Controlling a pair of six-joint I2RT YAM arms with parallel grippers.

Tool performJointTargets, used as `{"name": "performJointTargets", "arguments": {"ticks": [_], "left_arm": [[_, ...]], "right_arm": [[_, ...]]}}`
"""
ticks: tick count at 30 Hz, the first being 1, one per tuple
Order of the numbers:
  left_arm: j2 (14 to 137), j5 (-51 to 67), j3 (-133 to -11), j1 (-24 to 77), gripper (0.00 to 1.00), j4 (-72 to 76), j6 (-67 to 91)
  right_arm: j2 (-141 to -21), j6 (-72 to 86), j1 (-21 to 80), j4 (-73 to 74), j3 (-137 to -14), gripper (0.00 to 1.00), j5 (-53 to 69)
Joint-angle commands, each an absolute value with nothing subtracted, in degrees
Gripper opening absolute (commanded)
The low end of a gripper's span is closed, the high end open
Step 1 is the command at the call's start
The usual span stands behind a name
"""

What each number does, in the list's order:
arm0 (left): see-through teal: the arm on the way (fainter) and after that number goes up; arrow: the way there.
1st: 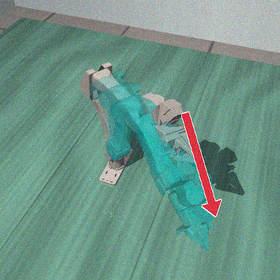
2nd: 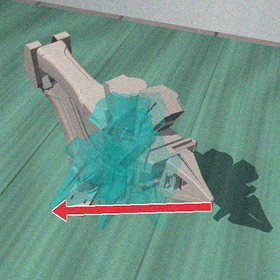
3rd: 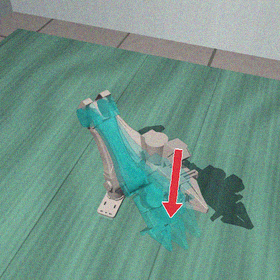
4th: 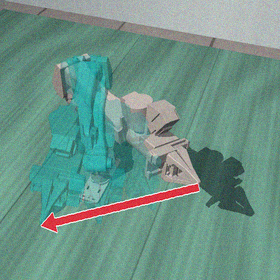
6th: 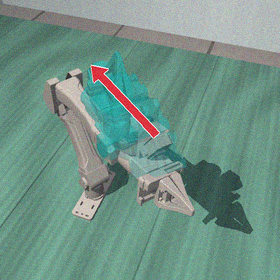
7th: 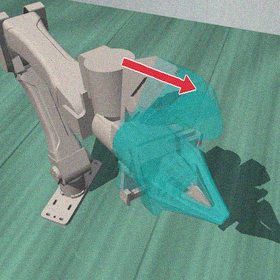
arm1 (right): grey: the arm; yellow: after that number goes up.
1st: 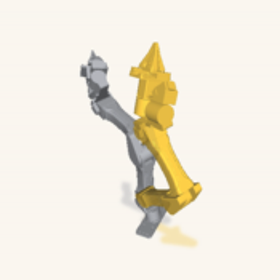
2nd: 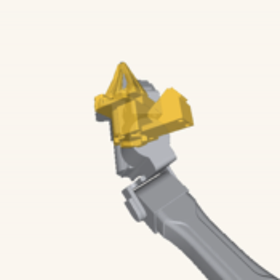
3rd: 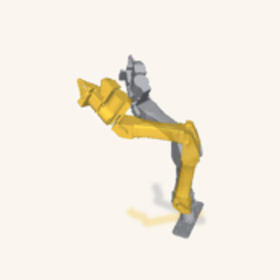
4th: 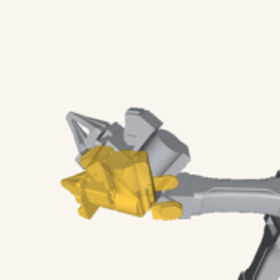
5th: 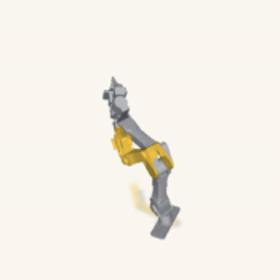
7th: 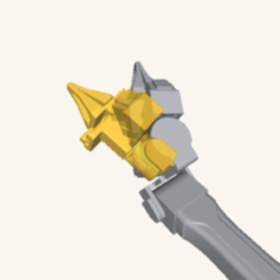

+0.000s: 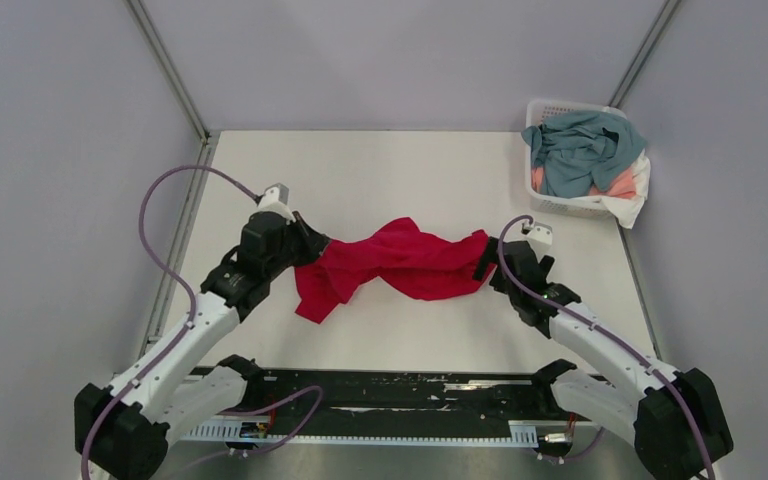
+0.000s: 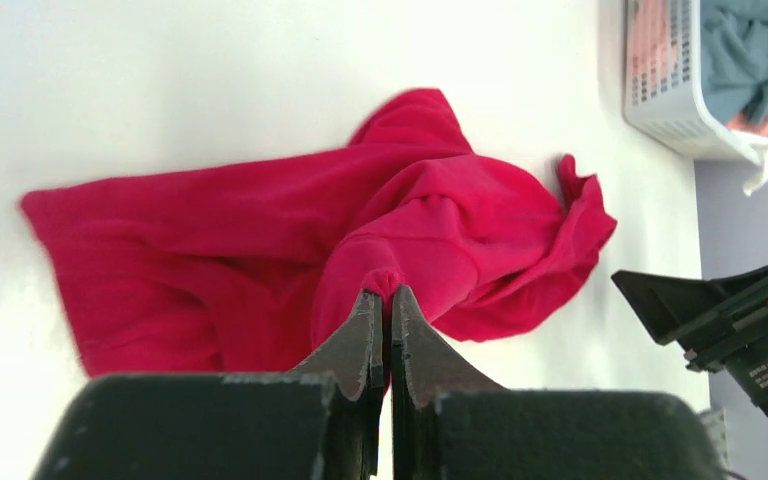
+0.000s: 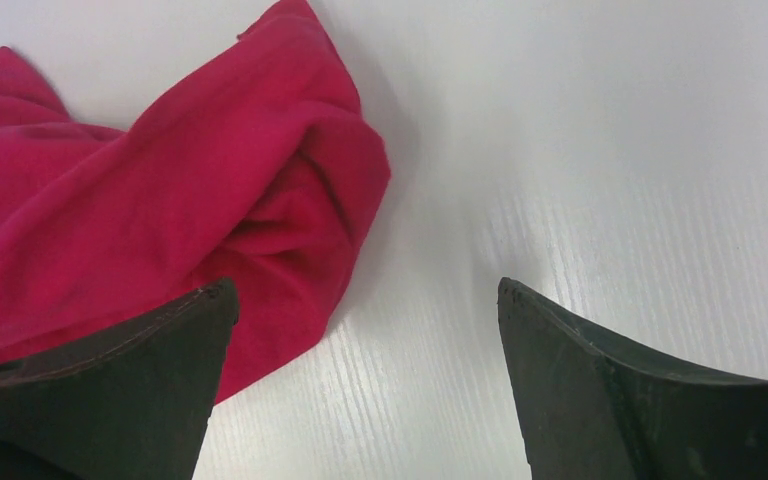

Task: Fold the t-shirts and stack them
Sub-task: Flatten out the tshirt

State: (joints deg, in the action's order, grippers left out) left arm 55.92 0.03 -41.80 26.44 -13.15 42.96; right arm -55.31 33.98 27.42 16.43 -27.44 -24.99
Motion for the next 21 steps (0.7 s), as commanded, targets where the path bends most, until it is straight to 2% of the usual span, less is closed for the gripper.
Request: {"name": "performJointTargets", "arguments": {"ticks": [1,8,13,16,19,21], "left_arm": [[49.0,-9.8,-39.7,26.5,0.00,-18.5,44.8],[43.3,-12.9,-37.6,26.5,0.00,-21.5,46.1],[42.6,-14.0,-37.2,26.5,0.00,-23.0,46.5],[42.2,-15.3,-37.0,26.5,0.00,-23.3,46.9],[42.2,-17.6,-37.2,26.5,0.00,-23.3,46.8],[42.3,-19.9,-37.8,26.5,0.00,-23.1,46.6]], "right_arm": [[-58.1,37.1,27.0,15.9,-30.9,1.00,-24.5],[-66.6,37.1,26.9,13.5,-33.6,0.97,-20.8],[-73.9,36.0,26.9,11.6,-36.3,0.89,-15.5],[-77.3,35.3,27.0,9.4,-36.8,0.71,-14.2],[-80.3,34.3,26.9,6.4,-37.7,0.41,-16.6],[-82.0,33.0,26.9,5.4,-39.1,0.18,-17.8]]}}
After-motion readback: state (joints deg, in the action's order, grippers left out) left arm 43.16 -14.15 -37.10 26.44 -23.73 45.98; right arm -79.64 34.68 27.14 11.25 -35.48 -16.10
